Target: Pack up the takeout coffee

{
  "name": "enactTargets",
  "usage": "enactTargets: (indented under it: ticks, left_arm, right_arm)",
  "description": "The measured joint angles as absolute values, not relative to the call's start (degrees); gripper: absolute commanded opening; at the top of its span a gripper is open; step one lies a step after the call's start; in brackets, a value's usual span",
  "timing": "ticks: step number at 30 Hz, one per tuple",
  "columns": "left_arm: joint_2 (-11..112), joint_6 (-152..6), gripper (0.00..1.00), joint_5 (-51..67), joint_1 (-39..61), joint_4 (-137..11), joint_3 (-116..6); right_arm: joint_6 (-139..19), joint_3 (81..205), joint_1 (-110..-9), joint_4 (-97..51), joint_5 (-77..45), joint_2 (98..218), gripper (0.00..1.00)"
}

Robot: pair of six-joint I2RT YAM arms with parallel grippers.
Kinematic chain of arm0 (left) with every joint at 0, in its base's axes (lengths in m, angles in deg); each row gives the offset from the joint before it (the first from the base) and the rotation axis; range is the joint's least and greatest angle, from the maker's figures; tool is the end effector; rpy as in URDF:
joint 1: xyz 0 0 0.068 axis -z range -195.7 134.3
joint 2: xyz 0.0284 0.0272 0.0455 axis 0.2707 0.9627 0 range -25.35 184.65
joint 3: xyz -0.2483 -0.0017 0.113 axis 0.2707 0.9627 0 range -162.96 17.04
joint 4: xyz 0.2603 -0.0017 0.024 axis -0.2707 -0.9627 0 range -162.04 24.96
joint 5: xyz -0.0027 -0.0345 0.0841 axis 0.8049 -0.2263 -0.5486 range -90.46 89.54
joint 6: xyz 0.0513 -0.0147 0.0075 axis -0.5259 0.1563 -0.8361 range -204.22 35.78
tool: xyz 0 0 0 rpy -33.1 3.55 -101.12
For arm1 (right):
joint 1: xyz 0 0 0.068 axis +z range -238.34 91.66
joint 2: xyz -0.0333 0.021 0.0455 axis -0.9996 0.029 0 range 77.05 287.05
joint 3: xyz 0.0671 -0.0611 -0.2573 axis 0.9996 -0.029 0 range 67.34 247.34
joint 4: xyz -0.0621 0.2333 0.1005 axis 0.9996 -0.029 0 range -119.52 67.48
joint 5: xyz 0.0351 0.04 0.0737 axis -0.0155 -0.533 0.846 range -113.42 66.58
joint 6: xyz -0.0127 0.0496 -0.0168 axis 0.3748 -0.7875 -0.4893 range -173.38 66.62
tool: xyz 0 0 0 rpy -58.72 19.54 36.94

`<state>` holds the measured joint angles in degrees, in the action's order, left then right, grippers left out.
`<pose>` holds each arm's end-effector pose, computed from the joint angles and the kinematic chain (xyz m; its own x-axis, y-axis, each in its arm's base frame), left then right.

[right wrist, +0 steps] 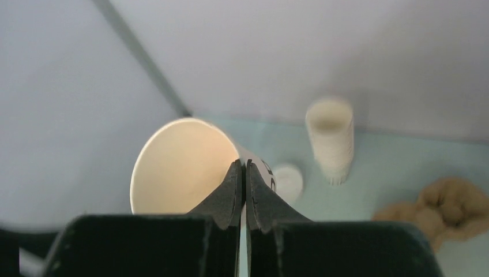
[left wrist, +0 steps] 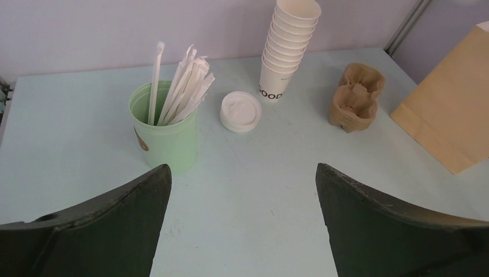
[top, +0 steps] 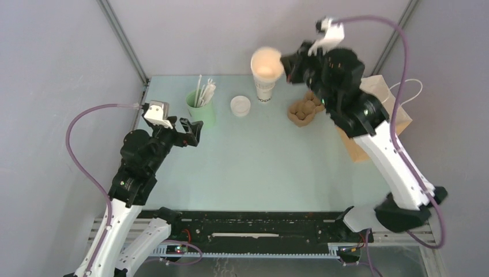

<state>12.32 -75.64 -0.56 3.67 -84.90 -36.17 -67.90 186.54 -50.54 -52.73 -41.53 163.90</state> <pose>0.1322 -0.0465 0.3900 -0.1195 -0.1162 -0.9860 0.3159 0.9371 -0.1487 0.2345 0.1678 0.5630 -0.0560 0.2581 -0.9645 -0.3337 0.9056 0.2617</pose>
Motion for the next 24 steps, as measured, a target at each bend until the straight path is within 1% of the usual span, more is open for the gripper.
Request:
enactTargets:
  ticks: [3, 5, 10, 13, 15, 19, 24]
  left_arm:
    - [11.73, -75.62, 1.00, -0.50, 3.67, -84.90, -36.17]
    - [11.47, -75.58, 1.00, -0.45, 3.67, -84.87, -36.17]
    - [11.23, -75.20, 1.00, -0.45, 3.67, -84.85, -36.17]
    - [11.23, -75.18, 1.00, -0.43, 3.67, -84.85, -36.17]
    - [11.23, -75.14, 1.00, -0.34, 3.67, -84.85, -36.17]
    - [11.62, -74.96, 1.00, -0.12, 3.80, -84.83, -36.17]
    - [12.73, -74.59, 1.00, -0.04, 4.31, -84.85, -36.17]
  right_arm:
    - [-68.60, 166.91, -47.17, -50.85, -37.57, 153.50, 0.00]
    - [-69.46, 155.35, -45.25, -49.87, -34.56, 149.19, 0.00]
    - [-71.84, 134.63, -39.22, -50.02, -30.32, 148.82, 0.00]
    - [-73.15, 128.95, -35.35, -50.09, -29.33, 149.50, 0.00]
    - [-74.00, 127.37, -33.86, -49.39, -28.92, 149.50, 0.00]
    - [-76.36, 124.99, -31.89, -44.60, -28.26, 149.50, 0.00]
    - [-78.29, 119.11, -30.60, -37.81, -28.44, 149.50, 0.00]
